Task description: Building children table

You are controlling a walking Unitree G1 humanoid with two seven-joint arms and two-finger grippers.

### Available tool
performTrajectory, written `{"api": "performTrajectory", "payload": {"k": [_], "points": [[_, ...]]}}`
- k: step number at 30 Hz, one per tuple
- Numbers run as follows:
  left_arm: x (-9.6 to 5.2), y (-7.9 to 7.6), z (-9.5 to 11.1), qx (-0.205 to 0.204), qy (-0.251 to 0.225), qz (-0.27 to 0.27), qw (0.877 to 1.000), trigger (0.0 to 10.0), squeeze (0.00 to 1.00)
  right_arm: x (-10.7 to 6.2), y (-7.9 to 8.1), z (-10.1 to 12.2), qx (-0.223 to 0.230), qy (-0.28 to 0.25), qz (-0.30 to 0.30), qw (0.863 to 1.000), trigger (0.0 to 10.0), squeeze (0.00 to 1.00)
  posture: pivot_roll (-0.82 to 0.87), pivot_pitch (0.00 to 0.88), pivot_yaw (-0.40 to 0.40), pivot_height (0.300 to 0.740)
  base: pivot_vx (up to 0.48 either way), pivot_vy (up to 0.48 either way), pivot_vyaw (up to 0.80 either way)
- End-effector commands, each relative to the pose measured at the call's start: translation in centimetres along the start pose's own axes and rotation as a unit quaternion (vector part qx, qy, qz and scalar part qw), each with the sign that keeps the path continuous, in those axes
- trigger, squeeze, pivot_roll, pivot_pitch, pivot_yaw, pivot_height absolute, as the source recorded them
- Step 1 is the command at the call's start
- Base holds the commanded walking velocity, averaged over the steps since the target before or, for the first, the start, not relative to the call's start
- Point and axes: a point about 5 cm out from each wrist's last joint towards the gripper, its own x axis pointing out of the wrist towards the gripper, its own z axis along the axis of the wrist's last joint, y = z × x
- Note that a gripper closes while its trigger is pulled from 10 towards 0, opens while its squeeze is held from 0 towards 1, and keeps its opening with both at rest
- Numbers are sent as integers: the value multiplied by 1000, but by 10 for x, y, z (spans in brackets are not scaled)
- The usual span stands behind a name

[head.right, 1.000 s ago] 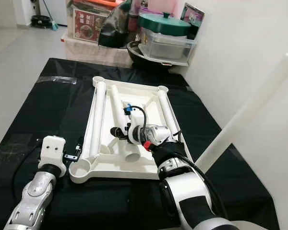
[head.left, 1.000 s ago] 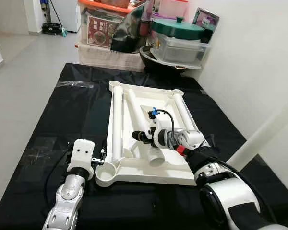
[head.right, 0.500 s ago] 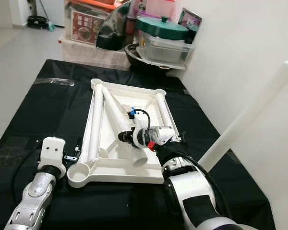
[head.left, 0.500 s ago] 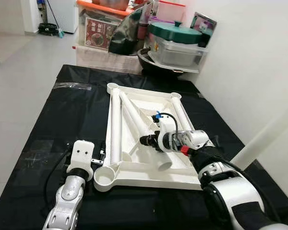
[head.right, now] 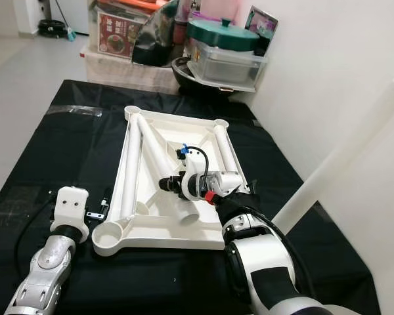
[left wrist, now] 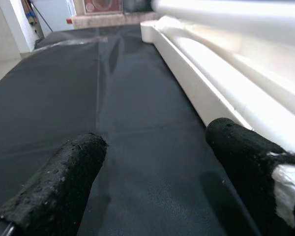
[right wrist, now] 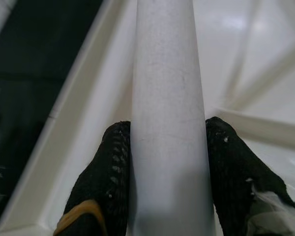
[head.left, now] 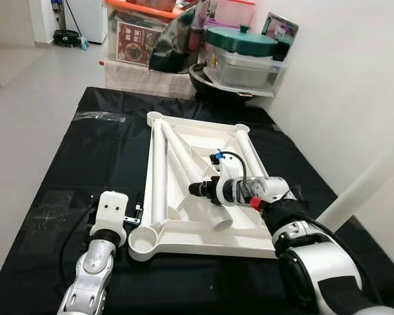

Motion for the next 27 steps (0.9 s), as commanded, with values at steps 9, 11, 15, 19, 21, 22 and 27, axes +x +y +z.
{"api": "performTrajectory", "payload": {"k": [9, 11, 15, 19, 21, 22, 27], "points": [[1, -2, 1, -10, -1, -14, 1000, 10000, 0, -17, 26, 40, -51, -84, 76, 992, 0, 0, 19, 0, -172, 740, 0, 0, 0], [1, 0, 2, -20, 0, -10, 1000, 10000, 0, -18, 26, 41, -53, -109, 77, 990, 0, 0, 19, 0, -171, 740, 0, 0, 0], [1, 4, 7, -76, -7, -6, 997, 10000, 0, -23, 29, 49, -50, -176, 81, 980, 0, 0, 20, 0, -169, 740, 0, 0, 0], [1, 2, 14, -110, -20, -28, 993, 10000, 0, -25, 30, 52, -42, -217, 78, 972, 0, 0, 21, 0, -166, 740, 0, 0, 0], [1, -3, 21, -141, -33, -60, 988, 10000, 0, -26, 34, 53, -33, -255, 80, 963, 0, 0, 25, 0, -162, 740, 0, 0, 0], [1, -3, 21, -141, -33, -60, 988, 10000, 0, -26, 34, 53, -33, -255, 80, 963, 0, 0, 25, 0, -162, 740, 0, 0, 0], [-8, -23, 41, -211, -55, -190, 957, 10000, 0, -22, 55, 39, -8, -324, 106, 940, 0, 0, 32, 0, -149, 740, 0, 0, 0]]}}
